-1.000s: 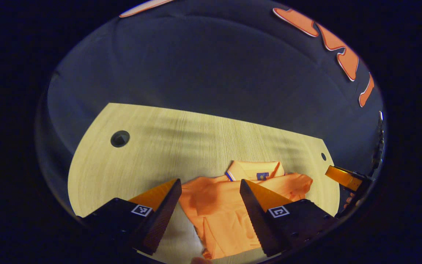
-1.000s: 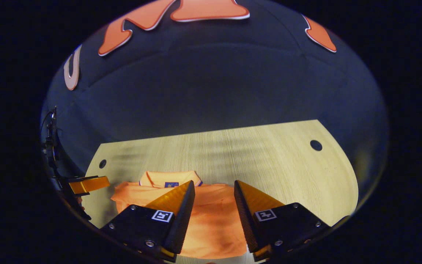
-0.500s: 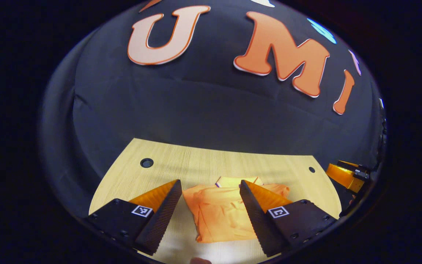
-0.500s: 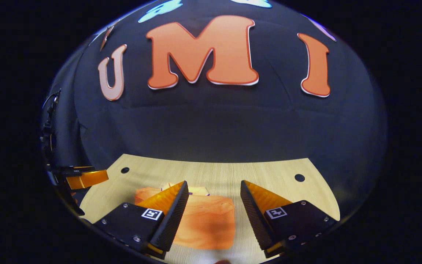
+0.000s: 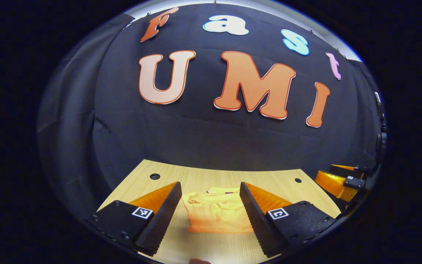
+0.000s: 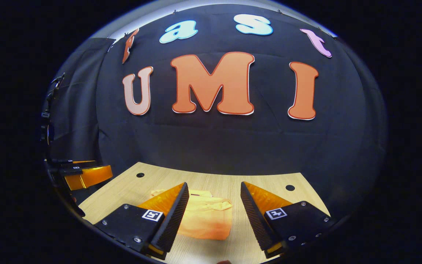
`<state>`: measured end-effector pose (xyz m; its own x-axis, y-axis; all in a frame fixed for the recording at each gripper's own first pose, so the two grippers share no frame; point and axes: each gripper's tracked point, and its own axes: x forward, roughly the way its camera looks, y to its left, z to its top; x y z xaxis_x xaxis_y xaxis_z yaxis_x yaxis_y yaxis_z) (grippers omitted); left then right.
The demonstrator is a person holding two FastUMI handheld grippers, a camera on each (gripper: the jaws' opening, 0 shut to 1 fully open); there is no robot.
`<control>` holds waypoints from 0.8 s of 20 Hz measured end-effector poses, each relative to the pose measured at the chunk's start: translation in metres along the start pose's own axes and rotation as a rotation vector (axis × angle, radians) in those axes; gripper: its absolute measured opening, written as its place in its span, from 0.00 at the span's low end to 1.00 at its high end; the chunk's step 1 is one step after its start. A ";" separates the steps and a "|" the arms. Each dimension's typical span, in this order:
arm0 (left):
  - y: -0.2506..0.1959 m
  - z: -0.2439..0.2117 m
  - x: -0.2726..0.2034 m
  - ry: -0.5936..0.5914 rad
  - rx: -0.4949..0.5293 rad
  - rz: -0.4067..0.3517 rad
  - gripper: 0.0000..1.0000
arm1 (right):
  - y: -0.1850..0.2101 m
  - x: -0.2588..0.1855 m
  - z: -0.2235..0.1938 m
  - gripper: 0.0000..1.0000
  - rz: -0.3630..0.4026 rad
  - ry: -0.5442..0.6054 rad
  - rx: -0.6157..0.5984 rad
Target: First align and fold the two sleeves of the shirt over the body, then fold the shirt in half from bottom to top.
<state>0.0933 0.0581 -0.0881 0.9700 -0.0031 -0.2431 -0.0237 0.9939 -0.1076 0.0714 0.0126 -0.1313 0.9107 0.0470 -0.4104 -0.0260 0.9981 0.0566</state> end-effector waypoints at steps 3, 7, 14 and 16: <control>-0.014 0.005 -0.032 -0.060 -0.002 -0.004 0.98 | 0.003 -0.025 0.006 0.87 0.016 -0.075 -0.008; -0.026 -0.003 -0.066 -0.103 0.012 0.002 0.98 | 0.011 -0.053 0.004 0.89 0.039 -0.118 -0.024; -0.034 -0.011 -0.109 -0.198 0.086 0.033 0.97 | 0.012 -0.085 -0.008 0.93 0.052 -0.143 -0.035; -0.036 -0.013 -0.118 -0.201 0.100 0.038 0.97 | 0.012 -0.090 -0.013 0.94 0.053 -0.138 -0.041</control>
<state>-0.0231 0.0216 -0.0682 0.9978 0.0470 -0.0467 -0.0472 0.9989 -0.0033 -0.0164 0.0214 -0.1059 0.9555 0.0966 -0.2788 -0.0901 0.9953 0.0361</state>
